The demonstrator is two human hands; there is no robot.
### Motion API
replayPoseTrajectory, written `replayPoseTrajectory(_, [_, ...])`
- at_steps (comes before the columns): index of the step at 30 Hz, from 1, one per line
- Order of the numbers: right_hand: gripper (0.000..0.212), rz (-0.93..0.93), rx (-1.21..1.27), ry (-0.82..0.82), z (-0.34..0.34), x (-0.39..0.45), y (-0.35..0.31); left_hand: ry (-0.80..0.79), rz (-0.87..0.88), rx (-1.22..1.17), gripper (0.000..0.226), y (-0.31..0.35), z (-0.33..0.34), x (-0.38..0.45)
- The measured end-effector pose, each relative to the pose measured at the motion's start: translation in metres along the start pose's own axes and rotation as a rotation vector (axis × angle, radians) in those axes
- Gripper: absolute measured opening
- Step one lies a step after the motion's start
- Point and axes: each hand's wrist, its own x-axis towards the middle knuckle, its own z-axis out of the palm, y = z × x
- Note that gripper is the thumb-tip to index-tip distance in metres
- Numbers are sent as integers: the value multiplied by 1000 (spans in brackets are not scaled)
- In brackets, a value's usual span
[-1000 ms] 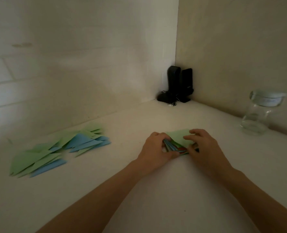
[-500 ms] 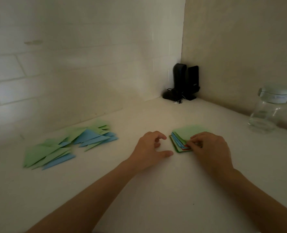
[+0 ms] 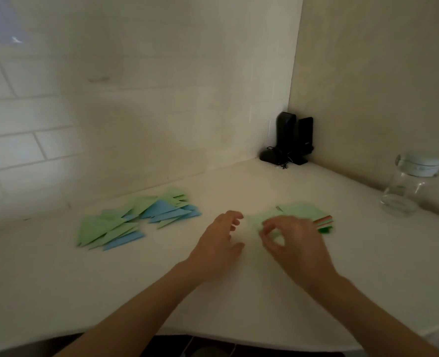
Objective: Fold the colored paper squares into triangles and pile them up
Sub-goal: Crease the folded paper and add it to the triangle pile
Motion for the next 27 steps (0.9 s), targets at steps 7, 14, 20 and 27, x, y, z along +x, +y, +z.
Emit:
replayPoseTrajectory(7, [12, 65, 60, -158, 43, -33, -8, -102, 163, 133, 29, -10, -10, -36])
replayPoseTrajectory(14, [20, 152, 204, -171, 39, -26, -5, -87, 133, 52, 19, -13, -11, -18])
replayPoseTrajectory(20, [18, 219, 230, -88, 42, -23, -3, -95, 53, -21, 18, -17, -13, -7])
replayPoseTrajectory(27, [29, 287, 315, -192, 39, -19, 7, -106, -73, -36, 13, -17, -8, -2])
